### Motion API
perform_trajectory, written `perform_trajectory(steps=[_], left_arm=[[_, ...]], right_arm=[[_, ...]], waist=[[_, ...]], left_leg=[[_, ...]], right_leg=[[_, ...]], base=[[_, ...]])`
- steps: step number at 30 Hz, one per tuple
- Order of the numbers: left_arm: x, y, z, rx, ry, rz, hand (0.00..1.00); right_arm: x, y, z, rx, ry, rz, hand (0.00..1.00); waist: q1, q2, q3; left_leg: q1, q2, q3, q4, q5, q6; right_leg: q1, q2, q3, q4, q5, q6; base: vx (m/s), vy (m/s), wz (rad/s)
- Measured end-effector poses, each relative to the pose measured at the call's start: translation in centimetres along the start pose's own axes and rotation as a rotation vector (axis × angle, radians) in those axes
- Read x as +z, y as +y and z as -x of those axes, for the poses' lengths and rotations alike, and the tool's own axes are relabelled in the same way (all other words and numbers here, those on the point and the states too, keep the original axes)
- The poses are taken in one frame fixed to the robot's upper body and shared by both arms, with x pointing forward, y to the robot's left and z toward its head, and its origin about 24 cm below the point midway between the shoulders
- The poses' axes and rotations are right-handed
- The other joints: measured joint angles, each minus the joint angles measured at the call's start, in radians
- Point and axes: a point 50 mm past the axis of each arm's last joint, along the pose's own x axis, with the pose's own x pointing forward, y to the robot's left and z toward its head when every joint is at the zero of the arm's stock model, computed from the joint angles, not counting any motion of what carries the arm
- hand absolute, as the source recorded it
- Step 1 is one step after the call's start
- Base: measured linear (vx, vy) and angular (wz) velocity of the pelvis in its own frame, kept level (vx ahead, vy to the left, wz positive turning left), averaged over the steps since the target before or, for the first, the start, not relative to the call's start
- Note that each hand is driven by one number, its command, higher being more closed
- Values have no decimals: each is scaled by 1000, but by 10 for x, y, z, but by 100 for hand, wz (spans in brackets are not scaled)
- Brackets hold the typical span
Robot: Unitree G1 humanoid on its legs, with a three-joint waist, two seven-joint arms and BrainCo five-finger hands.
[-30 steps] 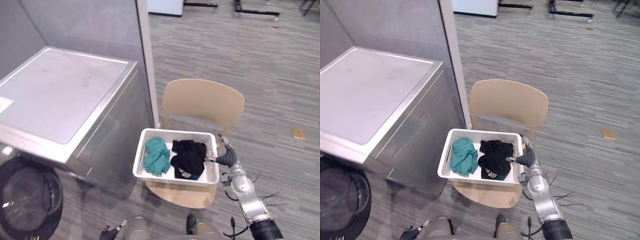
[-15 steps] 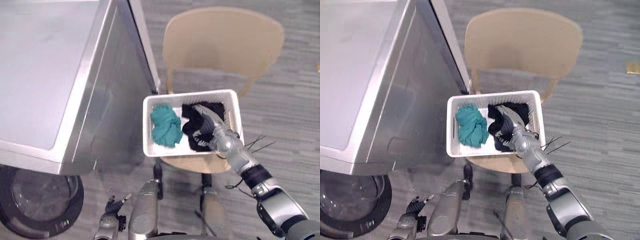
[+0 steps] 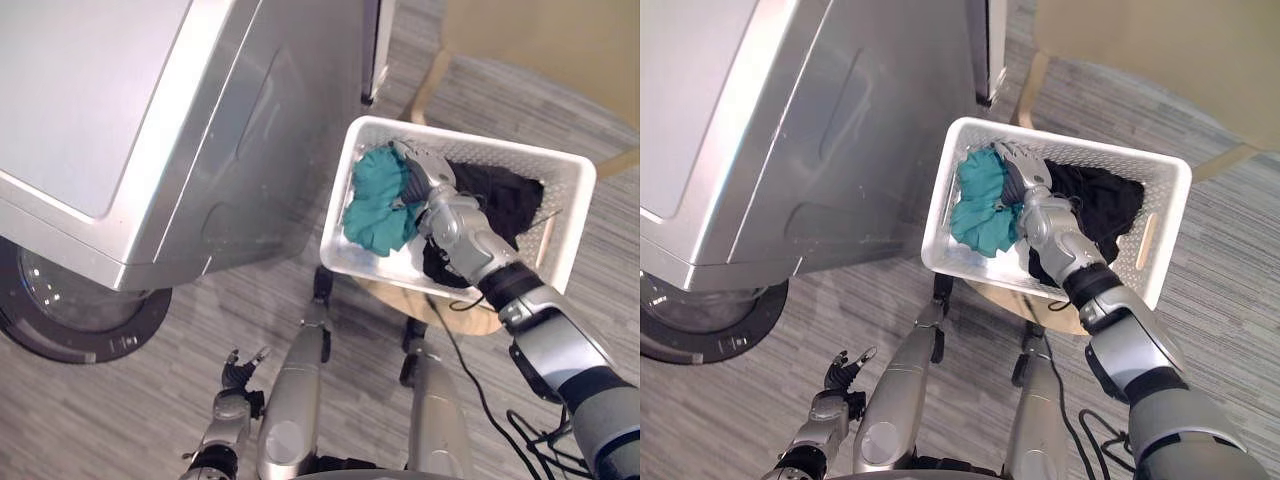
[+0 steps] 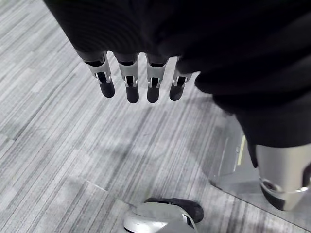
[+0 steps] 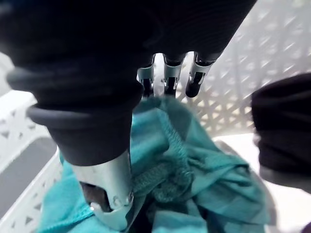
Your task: Pick up the laundry basket with both hands and put the clothes into the washing machine.
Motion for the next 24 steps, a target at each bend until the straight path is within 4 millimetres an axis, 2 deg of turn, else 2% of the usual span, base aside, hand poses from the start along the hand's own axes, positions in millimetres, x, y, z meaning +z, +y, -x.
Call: perform_trajectory(steps=[2, 3, 6, 11, 16, 19, 22, 24], left_arm=[[7, -1, -1, -2, -24, 6, 0], [11, -1, -2, -3, -37, 8, 0], [25, -5, -4, -14, -75, 16, 0], [43, -19, -4, -49, -129, 36, 0], [47, -23, -3, -62, -143, 52, 0], [45, -20, -3, -51, -127, 73, 0], [37, -14, -3, -34, -99, 77, 0], [30, -12, -2, -29, -76, 70, 0]], right_arm=[[10, 4, -2, 17, -26, 52, 0], [16, 2, -4, 12, -49, 81, 100], [26, -2, -7, 3, -79, 95, 100], [29, -10, -9, -29, -79, 35, 100], [21, -8, 1, -51, -34, -222, 100], [21, -7, 15, -91, -32, -420, 100], [28, -23, 32, -224, -76, -633, 100], [32, -33, 45, -310, -105, -753, 100]], waist=[[-2, -11, 10], [-2, -22, 15], [-5, -23, 16], [-6, -24, 16], [-10, -30, 17], [-14, -47, 25], [-37, -74, 20], [-42, -94, 17]], left_leg=[[-2, -2, -10, -4, 2, -3], [-4, -2, -12, -4, 2, -3], [-16, 0, -18, -4, 5, -8], [-15, 2, -24, 1, 6, -9], [-3, 5, -17, 8, 5, -10], [40, 14, -3, 8, 1, -14], [106, 29, 12, 1, -3, -19], [153, 38, 30, -8, -7, -25]], right_leg=[[-8, -6, -8, 30, -24, -5], [-18, -8, -9, 48, -38, -7], [-41, -9, -12, 77, -56, -14], [-43, -9, -19, 97, -72, -17], [-29, -7, -15, 96, -72, -17], [10, 2, -4, 88, -70, -18], [63, 16, 4, 77, -69, -20], [97, 25, 22, 67, -69, -20]], base=[[55, -72, 24], [42, -62, 9], [37, -88, 5], [18, -65, 4], [-5, -13, -1], [-32, -42, -13], [-39, -55, -17], [-22, -60, -27]])
